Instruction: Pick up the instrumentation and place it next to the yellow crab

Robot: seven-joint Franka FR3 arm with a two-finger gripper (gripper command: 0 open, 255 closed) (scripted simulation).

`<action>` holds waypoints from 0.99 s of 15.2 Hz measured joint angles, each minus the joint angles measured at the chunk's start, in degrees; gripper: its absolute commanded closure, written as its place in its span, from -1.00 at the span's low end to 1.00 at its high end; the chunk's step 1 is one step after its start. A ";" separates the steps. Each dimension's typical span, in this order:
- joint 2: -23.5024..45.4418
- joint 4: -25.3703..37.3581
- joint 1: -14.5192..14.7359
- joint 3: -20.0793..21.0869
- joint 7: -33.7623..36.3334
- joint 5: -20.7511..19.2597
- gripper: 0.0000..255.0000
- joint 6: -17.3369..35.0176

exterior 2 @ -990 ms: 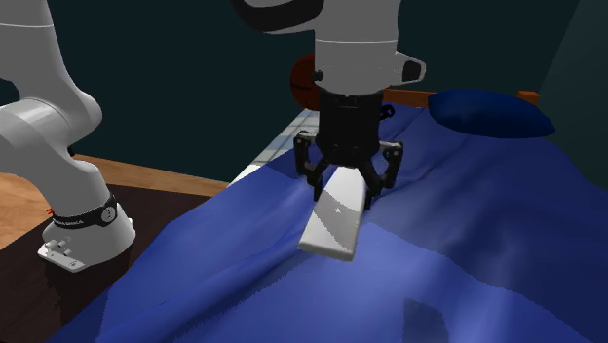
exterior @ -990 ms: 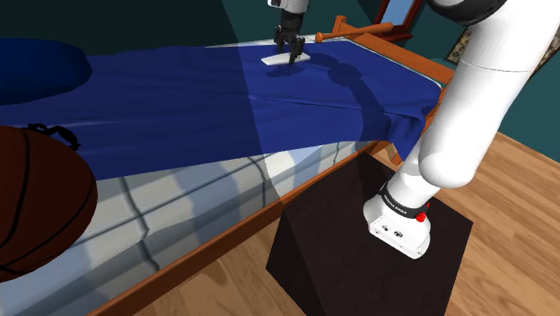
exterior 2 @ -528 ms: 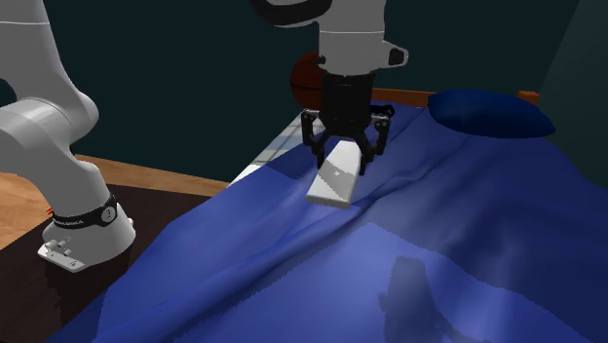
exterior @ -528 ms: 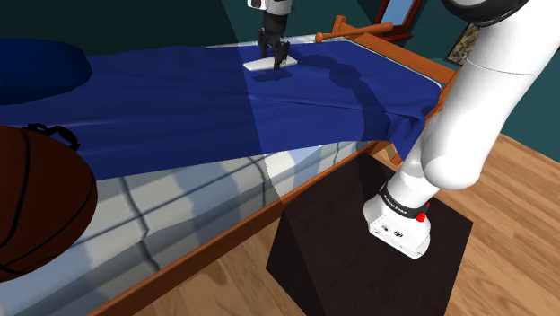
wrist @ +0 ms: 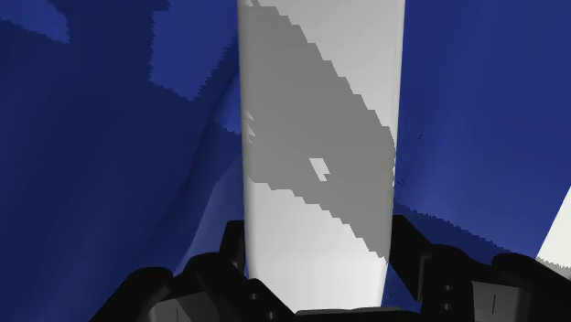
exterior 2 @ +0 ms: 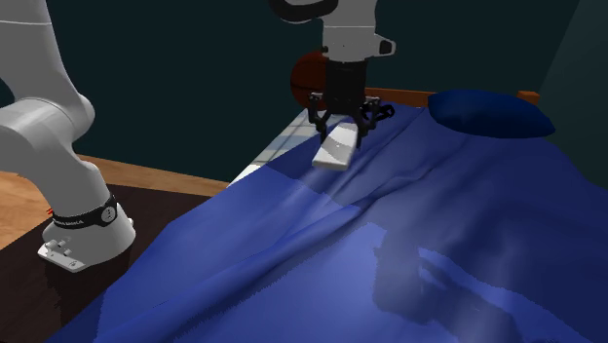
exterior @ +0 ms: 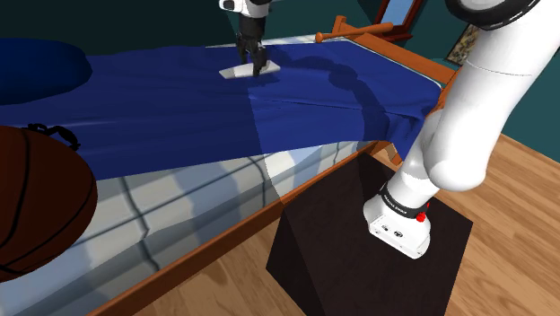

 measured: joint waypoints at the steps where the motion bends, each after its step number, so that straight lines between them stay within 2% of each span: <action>1: 0.33 0.07 0.79 0.56 1.37 -0.04 1.00 0.25; 11: 5.38 7.17 8.05 5.34 13.61 -0.53 1.00 -1.84; 15: 9.93 13.52 10.68 6.84 17.88 -0.71 1.00 -3.68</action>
